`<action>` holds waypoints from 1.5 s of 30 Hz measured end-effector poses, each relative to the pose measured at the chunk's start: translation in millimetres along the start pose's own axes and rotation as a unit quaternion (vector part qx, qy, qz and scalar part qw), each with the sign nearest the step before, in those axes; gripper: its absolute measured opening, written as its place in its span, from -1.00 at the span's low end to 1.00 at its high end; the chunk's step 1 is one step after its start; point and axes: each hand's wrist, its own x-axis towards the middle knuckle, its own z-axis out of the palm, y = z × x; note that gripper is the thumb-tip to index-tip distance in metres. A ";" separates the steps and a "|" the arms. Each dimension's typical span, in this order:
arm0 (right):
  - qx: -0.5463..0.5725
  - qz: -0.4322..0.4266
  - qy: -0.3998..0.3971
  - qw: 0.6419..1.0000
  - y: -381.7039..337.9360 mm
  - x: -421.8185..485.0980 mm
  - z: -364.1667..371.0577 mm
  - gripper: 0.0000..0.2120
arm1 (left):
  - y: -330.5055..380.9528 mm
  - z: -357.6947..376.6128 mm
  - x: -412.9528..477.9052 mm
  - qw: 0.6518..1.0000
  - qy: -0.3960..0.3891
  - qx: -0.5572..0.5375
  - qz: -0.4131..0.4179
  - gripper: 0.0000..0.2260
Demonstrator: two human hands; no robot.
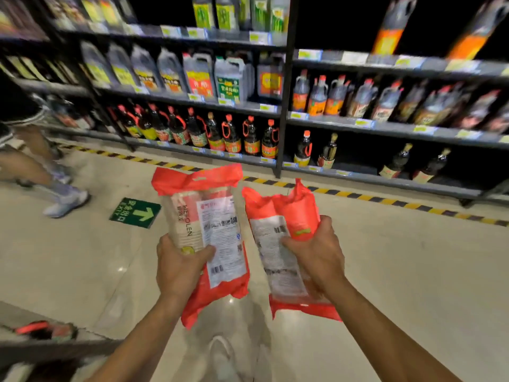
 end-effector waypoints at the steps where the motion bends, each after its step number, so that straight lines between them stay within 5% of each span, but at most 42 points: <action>1: 0.025 0.003 -0.006 1.000 -33.3 -11.5 -23.7 -0.33 | 31.5 -23.9 -15.5 1.000 -0.004 -0.006 -0.006 -0.28; 7: 0.140 -0.076 0.032 0.987 -181.7 -99.7 -118.9 -0.33 | 155.7 -158.6 -98.4 0.993 0.094 -0.056 0.055 -0.24; 18: 0.222 -0.243 -0.005 0.944 -330.7 -243.9 -165.2 -0.34 | 204.4 -346.1 -200.5 0.950 0.268 -0.097 0.129 -0.25; 34: 0.254 -0.396 -0.177 0.864 -345.3 -558.1 -140.7 -0.26 | 70.9 -551.6 -477.2 0.871 0.476 -0.085 0.088 -0.34; 45: 0.276 -0.473 -0.357 0.757 -334.5 -784.5 -111.4 -0.25 | -25.8 -661.3 -683.3 0.771 0.635 -0.038 0.023 -0.32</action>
